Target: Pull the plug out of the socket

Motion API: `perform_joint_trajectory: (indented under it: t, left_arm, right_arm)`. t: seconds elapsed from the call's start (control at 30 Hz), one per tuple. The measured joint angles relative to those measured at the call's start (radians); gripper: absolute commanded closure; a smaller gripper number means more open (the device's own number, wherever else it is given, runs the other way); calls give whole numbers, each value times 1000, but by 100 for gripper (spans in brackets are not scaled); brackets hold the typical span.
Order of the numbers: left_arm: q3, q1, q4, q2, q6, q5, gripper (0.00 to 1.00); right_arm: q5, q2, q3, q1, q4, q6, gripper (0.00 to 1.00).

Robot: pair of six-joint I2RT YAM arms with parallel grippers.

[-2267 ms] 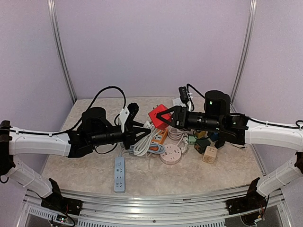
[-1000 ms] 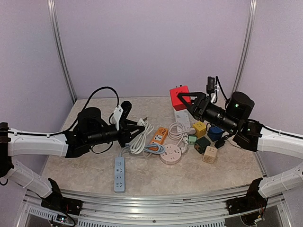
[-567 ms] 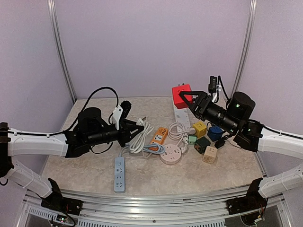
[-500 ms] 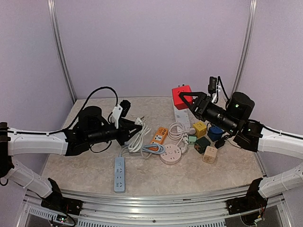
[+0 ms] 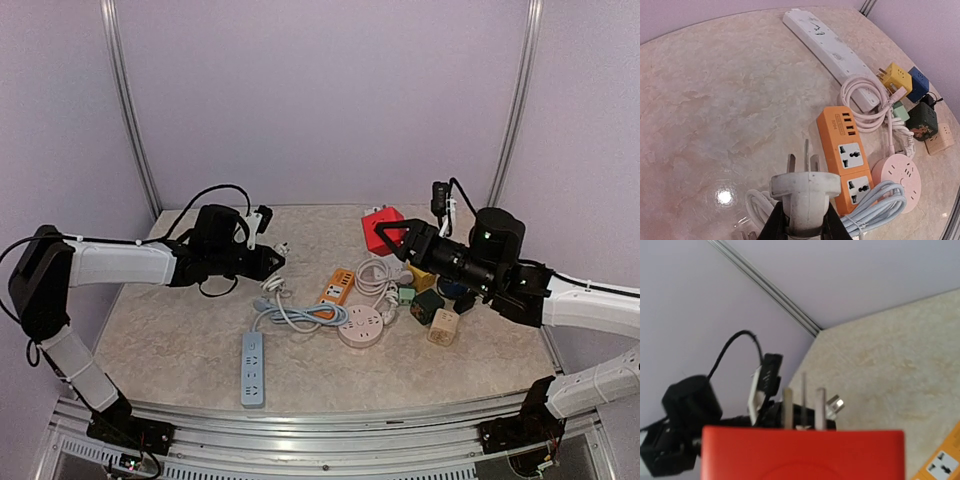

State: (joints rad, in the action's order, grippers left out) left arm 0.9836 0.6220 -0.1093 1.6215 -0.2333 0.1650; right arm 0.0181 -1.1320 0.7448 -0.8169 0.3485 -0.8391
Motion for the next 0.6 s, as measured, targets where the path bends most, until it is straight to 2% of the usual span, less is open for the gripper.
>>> perform_joint_trajectory:
  t: [0.07, 0.17, 0.27, 0.43, 0.6]
  left_arm:
    - [11, -16, 14, 37, -10, 1, 95]
    - [32, -23, 16, 71, -21, 11, 83]
    - [57, -22, 16, 91, -28, 11, 58]
    - [58, -23, 29, 111, -43, -13, 29]
    - [52, -25, 29, 111, -48, -26, 16]
  right_arm:
    - [0, 0, -5, 0, -7, 6, 100]
    - [1, 0, -6, 0, -9, 18, 100]
    - [1, 0, -6, 0, -10, 31, 100]
    - [5, 0, -17, 0, -8, 42, 100]
    - [21, 0, -39, 0, -10, 65, 100]
